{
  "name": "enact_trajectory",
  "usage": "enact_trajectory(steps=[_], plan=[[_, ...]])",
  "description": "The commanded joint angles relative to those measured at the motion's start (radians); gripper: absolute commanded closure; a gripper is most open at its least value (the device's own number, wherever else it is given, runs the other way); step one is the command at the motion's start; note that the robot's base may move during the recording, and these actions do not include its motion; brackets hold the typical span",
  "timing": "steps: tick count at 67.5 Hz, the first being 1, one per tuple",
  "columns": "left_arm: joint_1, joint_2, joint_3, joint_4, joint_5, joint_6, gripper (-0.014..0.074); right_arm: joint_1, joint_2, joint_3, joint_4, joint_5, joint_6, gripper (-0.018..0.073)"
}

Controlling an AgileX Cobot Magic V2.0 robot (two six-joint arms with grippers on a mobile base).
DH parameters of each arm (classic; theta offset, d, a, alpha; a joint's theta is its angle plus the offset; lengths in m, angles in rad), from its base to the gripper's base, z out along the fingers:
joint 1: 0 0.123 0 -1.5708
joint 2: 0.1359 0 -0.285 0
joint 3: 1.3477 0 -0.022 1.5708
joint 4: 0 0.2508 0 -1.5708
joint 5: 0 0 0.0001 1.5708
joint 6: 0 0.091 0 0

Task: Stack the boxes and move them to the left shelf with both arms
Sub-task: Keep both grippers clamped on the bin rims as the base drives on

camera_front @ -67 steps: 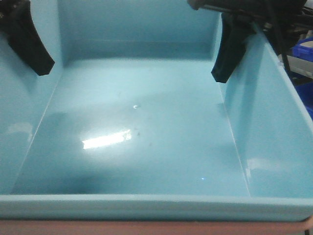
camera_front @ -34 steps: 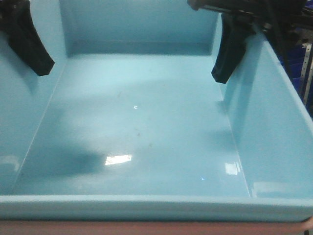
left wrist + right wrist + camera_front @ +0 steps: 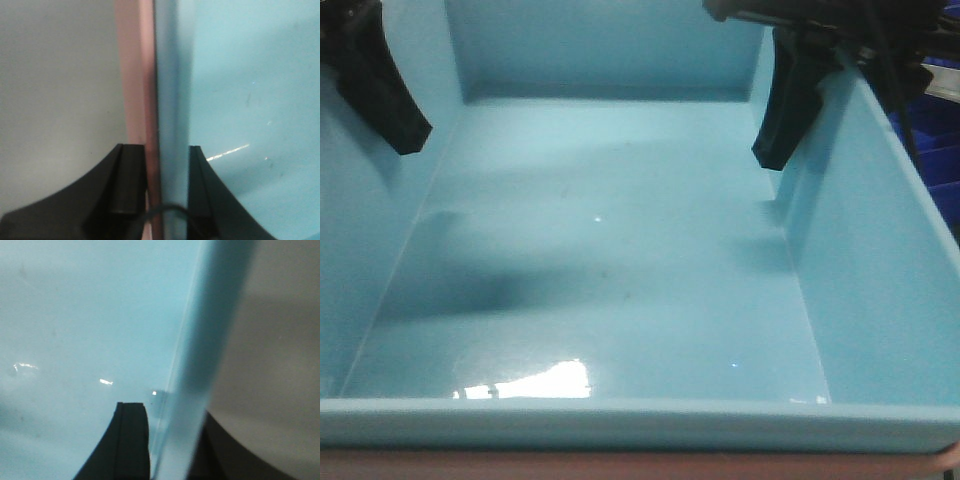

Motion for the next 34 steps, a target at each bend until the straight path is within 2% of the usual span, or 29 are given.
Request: enact_trajectory(steps=[1,34], plan=[[-0.008,-0.037,-0.04,-0.046,-0.071,0.023,0.0599,-0.01,-0.038,-0.031,-0.017,-0.072,-0.028,0.0501],[-0.008,-0.037,-0.04,-0.046,-0.071,0.023,0.0599,-0.01,-0.038,-0.031,-0.017,-0.072,-0.028,0.0501]])
